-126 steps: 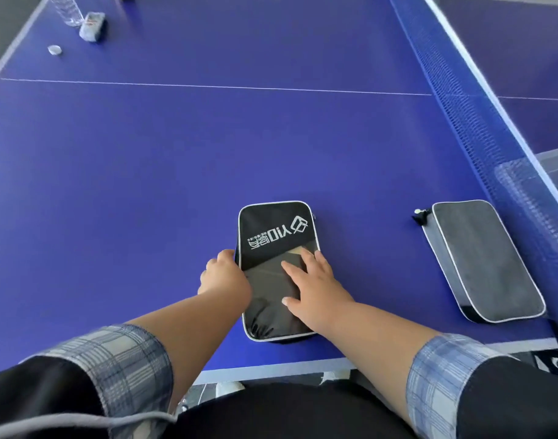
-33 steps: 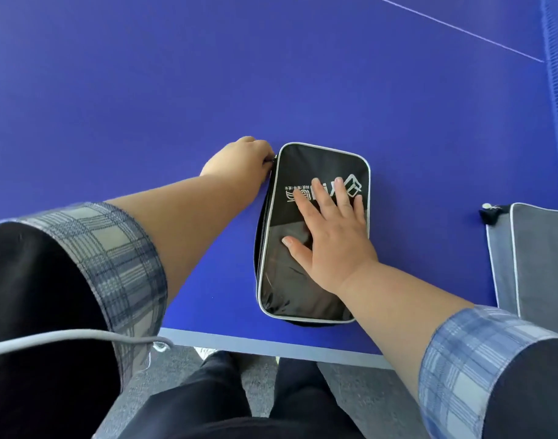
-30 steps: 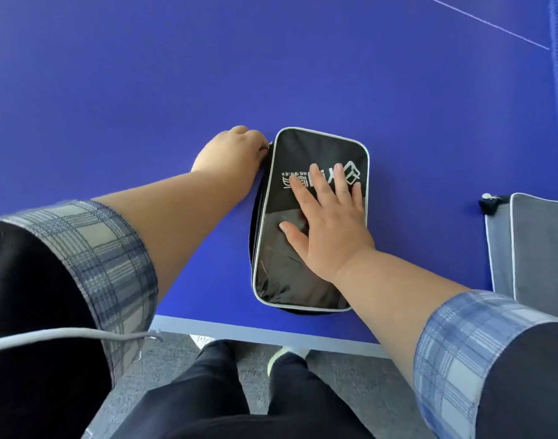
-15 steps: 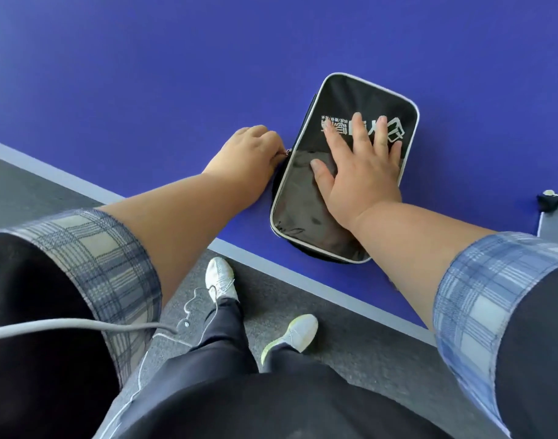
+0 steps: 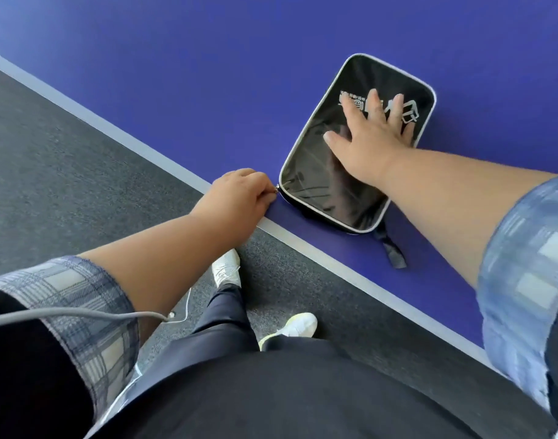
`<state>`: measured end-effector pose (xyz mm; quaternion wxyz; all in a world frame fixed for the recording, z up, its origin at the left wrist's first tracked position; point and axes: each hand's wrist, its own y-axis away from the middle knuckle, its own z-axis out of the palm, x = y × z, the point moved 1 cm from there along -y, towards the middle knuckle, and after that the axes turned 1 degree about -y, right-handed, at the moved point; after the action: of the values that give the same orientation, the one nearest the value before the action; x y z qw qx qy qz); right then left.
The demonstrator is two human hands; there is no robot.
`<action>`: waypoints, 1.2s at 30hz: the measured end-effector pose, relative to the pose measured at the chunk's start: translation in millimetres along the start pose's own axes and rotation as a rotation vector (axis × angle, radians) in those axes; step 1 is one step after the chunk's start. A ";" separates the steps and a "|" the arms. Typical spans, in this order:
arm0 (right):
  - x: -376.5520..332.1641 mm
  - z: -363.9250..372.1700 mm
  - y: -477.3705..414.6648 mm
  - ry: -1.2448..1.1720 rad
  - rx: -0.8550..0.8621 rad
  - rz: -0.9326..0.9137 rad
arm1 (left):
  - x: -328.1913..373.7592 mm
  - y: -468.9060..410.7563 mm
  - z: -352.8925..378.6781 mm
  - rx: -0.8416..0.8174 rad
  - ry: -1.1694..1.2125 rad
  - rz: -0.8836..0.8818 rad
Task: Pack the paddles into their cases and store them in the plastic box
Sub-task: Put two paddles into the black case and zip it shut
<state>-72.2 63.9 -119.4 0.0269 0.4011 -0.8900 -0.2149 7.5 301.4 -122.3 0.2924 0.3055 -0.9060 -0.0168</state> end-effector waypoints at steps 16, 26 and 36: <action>-15.5 20.6 5.2 0.097 0.136 -0.114 | -22.6 -44.9 -23.4 0.222 0.018 -0.323; -25.6 23.6 7.9 0.095 0.171 -0.114 | -12.1 -8.3 -1.2 0.179 0.003 -0.185; -30.4 22.8 6.8 0.075 0.168 -0.078 | 50.9 27.5 45.6 0.018 0.037 -0.090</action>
<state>-61.5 98.2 -133.5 0.0179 0.4440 -0.8871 -0.1251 -64.8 288.4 -127.9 0.3055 0.3486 -0.8859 -0.0161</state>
